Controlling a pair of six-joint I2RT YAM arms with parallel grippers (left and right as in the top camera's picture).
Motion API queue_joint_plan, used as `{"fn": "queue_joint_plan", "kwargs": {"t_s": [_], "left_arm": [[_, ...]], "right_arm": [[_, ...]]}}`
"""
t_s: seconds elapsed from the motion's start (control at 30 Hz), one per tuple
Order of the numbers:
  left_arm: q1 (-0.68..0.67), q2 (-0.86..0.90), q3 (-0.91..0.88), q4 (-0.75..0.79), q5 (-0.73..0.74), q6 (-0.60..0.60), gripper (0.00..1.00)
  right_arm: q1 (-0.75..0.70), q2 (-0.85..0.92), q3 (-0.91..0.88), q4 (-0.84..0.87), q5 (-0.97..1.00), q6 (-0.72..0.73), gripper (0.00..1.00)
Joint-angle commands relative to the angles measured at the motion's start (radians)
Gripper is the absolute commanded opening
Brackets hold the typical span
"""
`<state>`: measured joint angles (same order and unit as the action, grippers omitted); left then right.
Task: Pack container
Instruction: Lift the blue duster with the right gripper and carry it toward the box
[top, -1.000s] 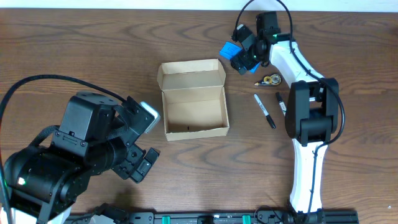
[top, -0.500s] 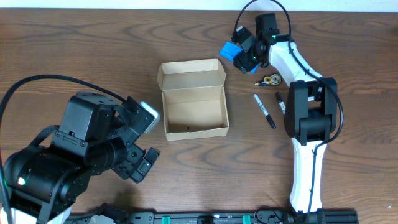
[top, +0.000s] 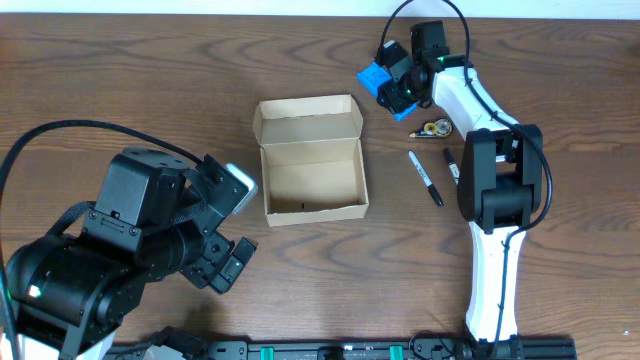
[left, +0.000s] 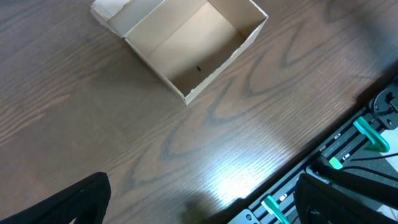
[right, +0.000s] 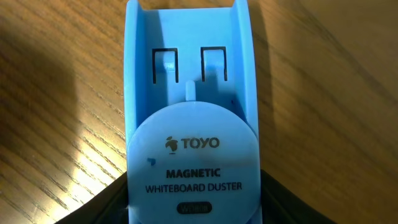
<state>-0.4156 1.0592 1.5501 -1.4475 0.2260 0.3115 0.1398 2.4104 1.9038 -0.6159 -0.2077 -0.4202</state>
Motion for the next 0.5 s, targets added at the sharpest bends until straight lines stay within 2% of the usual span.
{"fn": "queue_joint_plan", "kwargs": {"t_s": [0.0,0.17,0.47], "left_arm": [[0.003,-0.001,0.018,-0.004,0.003,0.006,0.95],[0.003,-0.001,0.018,-0.004,0.003,0.006,0.95],[0.003,-0.001,0.018,-0.004,0.003,0.006,0.95]], "right_arm": [[0.006,0.002,0.032,-0.003,0.001,0.085,0.49],[0.006,-0.037,0.103,-0.036,0.001,0.095,0.5],[0.008,-0.098,0.315,-0.198,-0.005,0.125,0.49]]}}
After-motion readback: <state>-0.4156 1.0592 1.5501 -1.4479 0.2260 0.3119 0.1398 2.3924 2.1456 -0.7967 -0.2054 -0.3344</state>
